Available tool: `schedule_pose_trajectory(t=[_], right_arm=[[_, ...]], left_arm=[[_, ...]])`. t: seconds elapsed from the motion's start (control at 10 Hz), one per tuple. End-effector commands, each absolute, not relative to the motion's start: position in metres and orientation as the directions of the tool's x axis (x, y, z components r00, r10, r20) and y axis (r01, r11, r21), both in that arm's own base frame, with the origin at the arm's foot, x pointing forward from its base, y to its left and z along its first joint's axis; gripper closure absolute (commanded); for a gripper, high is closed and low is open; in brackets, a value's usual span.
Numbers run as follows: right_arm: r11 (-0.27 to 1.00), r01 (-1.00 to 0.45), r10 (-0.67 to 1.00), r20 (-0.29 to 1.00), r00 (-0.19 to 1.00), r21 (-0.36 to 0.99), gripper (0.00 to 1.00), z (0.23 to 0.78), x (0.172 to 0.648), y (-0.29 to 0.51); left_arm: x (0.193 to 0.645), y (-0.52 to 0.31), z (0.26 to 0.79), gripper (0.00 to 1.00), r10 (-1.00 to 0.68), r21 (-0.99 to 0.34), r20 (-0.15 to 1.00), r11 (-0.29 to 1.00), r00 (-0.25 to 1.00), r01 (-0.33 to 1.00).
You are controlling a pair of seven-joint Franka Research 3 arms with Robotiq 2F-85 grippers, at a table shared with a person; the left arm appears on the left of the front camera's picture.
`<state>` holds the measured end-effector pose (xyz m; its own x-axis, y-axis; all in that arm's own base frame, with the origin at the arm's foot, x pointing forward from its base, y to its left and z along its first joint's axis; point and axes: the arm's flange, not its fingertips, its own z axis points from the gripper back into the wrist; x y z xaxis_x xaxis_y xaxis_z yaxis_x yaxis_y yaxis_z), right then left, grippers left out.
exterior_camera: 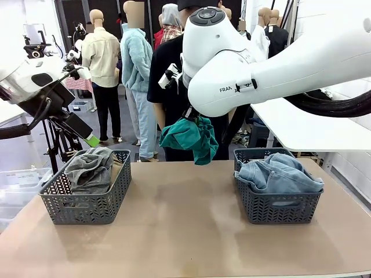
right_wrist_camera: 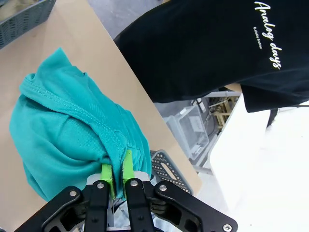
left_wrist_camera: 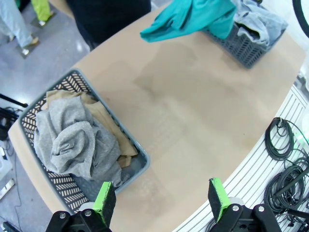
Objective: Sort the tops and bottoms.
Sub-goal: Sort the clothes according to human instructions.
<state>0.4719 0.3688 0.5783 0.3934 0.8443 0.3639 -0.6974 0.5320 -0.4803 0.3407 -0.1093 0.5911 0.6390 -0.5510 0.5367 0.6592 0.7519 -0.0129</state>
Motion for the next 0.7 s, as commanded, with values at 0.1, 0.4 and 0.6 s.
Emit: schedule_pose_trajectory(t=[0.1, 0.4, 0.6], right_arm=[[0.534, -0.697, 0.843, 0.360, 0.399, -0.478, 1.00, 0.5807, 0.4715, 0.3679], [0.534, -0.697, 0.843, 0.360, 0.399, -0.478, 1.00, 0.5807, 0.4715, 0.3679], [0.534, -0.697, 0.843, 0.360, 0.399, -0.478, 1.00, 0.5807, 0.4715, 0.3679]], left_arm=[[0.3416, -0.1074, 0.5909, 0.00, -0.550, -0.028, 0.540, 0.744, 0.636, 0.667], [0.3416, -0.1074, 0.5909, 0.00, -0.550, -0.028, 0.540, 0.744, 0.636, 0.667], [0.3416, -0.1074, 0.5909, 0.00, -0.550, -0.028, 0.540, 0.744, 0.636, 0.667]])
